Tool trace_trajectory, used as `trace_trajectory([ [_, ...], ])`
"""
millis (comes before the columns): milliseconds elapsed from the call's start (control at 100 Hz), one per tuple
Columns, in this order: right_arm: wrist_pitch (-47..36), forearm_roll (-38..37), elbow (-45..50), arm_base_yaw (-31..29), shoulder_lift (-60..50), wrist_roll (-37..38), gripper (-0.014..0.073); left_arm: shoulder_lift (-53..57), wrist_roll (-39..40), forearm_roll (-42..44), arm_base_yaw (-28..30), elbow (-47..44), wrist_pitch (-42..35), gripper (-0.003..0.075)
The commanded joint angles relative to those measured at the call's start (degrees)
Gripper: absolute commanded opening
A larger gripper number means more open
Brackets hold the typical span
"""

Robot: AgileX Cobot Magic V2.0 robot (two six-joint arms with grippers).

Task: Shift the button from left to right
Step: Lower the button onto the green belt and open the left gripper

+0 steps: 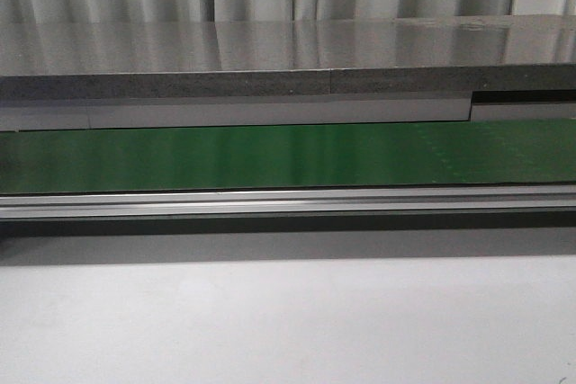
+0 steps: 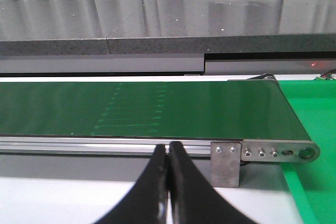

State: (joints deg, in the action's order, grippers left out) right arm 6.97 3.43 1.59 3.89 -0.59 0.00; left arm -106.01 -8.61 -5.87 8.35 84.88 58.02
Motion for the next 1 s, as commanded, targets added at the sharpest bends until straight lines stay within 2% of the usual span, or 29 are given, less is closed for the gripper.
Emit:
trace_trajectory([
  [0,-4.7,0.0,-0.9,0.1,-1.2,-0.4,-0.0068,1.9,0.0,-0.7,-0.4,1.3,-0.1,-0.0008],
  [140,-4.7,0.0,-0.9,0.1,-1.2,-0.4,-0.0068,1.7,0.0,-0.7,-0.4,1.2,0.0,-0.0002],
  [210,-4.7,0.0,-0.9,0.1,-1.2,-0.4,-0.0068,1.7,0.0,-0.7,-0.4,1.2,0.0,0.0040],
  [330,-4.7,0.0,-0.9,0.1,-1.2,-0.4,-0.0068,1.7,0.0,-0.7,-0.4,1.2,0.1,0.0208],
  [450,-4.7,0.0,-0.9,0.1,-1.2,-0.4,-0.0068,1.7,0.0,-0.7,-0.4,1.2,0.4,0.0433],
  [520,-4.7,0.0,-0.9,0.1,-1.2,-0.4,-0.0068,1.7,0.0,-0.7,-0.4,1.2,0.4,0.0512],
  [590,-4.7,0.0,-0.9,0.1,-1.2,-0.4,-0.0068,1.7,0.0,-0.7,-0.4,1.2,0.6,0.0537],
  [770,-4.7,0.0,-0.9,0.1,-1.2,-0.4,-0.0068,2.4,0.0,-0.8,-0.4,1.2,1.1,0.0536],
  [990,-4.7,0.0,-0.9,0.1,-1.2,-0.4,-0.0068,6.7,-4.1,-6.5,-0.4,1.2,0.8,0.0536],
])
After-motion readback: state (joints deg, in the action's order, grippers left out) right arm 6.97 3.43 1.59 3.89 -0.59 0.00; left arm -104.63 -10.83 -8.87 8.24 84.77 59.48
